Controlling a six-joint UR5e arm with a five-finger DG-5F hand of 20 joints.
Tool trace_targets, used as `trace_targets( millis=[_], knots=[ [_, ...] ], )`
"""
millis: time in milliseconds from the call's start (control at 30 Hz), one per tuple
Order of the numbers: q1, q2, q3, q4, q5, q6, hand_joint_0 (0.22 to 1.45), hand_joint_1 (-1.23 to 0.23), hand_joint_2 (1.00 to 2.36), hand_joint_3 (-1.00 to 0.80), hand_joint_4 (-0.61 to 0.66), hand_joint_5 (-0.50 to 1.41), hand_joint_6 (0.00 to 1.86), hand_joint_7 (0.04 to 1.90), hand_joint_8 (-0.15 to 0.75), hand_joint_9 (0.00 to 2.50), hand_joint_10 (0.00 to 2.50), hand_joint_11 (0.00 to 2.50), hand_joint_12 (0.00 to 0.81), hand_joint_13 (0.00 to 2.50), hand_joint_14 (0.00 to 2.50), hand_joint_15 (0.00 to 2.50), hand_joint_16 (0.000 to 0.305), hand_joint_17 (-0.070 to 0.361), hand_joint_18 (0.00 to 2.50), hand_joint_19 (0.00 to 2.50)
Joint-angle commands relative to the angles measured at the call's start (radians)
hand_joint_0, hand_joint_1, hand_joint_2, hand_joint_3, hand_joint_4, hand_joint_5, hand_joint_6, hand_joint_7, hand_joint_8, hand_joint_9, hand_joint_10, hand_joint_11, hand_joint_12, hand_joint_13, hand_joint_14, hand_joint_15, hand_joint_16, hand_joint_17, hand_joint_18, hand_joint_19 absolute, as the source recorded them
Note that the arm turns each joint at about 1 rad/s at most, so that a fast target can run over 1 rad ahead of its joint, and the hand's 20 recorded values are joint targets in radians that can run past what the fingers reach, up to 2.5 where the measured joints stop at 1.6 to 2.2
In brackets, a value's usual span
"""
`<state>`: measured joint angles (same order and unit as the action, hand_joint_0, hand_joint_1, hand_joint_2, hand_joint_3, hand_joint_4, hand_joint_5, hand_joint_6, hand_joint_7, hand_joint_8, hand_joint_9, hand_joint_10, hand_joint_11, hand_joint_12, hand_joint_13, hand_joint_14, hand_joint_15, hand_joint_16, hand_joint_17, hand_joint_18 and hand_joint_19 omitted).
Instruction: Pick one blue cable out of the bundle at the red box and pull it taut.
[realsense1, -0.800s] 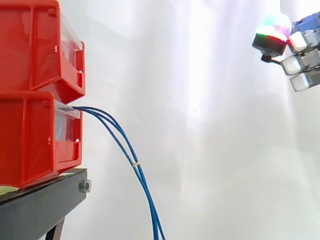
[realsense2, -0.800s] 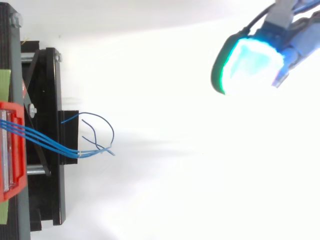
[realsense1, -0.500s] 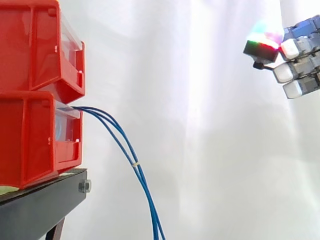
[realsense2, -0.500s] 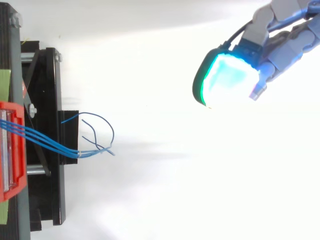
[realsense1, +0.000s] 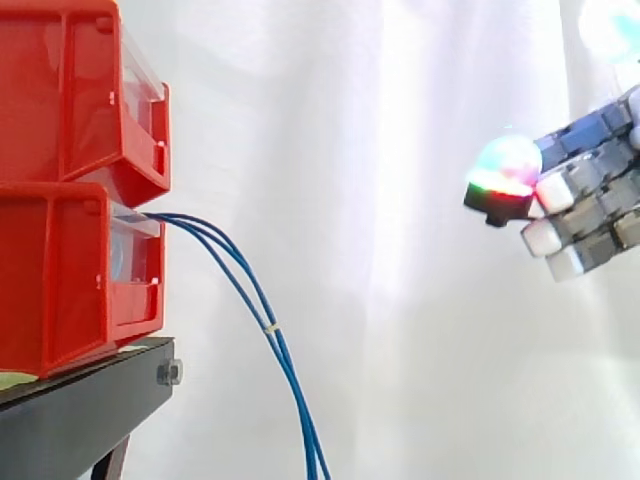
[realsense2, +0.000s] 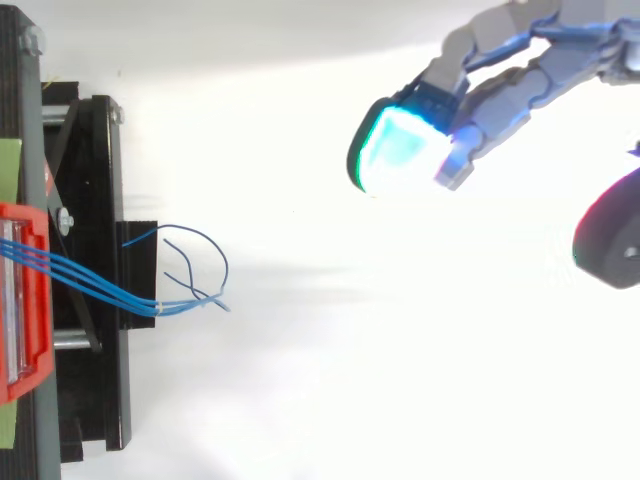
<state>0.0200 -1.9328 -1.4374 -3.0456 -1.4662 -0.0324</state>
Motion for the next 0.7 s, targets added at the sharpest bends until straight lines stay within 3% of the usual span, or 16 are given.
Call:
trace_targets(
  millis=[0,100,167,233,333,500,667],
  knots=[
    [0.002,-0.029,0.000,0.037,0.001,-0.001,0.52,-0.73,1.00,-0.50,0.35,-0.15,0.50,0.75,0.308,0.75,0.01,0.28,0.323,0.58,0.01,0.27,0.052,0.116,0.37,0.35],
    [0.003,-0.032,0.000,0.051,0.003,-0.001,0.52,-0.73,1.00,-0.50,0.35,-0.15,0.50,0.75,0.307,0.76,0.01,0.29,0.321,0.58,0.01,0.27,0.052,0.116,0.37,0.35],
    [0.006,-0.041,0.000,0.076,0.024,-0.003,0.53,-0.73,1.00,-0.50,0.35,-0.15,0.50,0.75,0.309,0.76,0.01,0.29,0.323,0.58,0.01,0.26,0.052,0.116,0.37,0.35],
    [0.011,-0.063,0.000,0.093,0.046,-0.001,0.53,-0.73,1.00,-0.50,0.36,-0.14,0.50,0.76,0.306,0.77,0.01,0.30,0.320,0.58,0.01,0.26,0.051,0.116,0.38,0.35],
    [0.014,-0.107,0.000,0.129,0.046,0.002,0.53,-0.73,1.00,-0.50,0.36,-0.14,0.50,0.76,0.309,0.78,0.01,0.30,0.323,0.58,0.01,0.27,0.052,0.116,0.38,0.34],
    [0.018,-0.144,0.000,0.211,0.053,0.008,0.51,-0.75,1.00,-0.50,0.30,-0.13,0.50,0.77,0.293,0.69,0.01,0.30,0.334,0.28,0.01,0.15,0.054,0.122,0.01,0.19],
    [0.025,-0.187,0.000,0.251,0.075,0.009,0.48,-0.76,1.00,-0.50,0.26,-0.13,0.50,0.78,0.276,0.53,0.01,0.28,0.341,0.08,0.00,0.11,0.056,0.126,0.00,0.12]
  ],
)
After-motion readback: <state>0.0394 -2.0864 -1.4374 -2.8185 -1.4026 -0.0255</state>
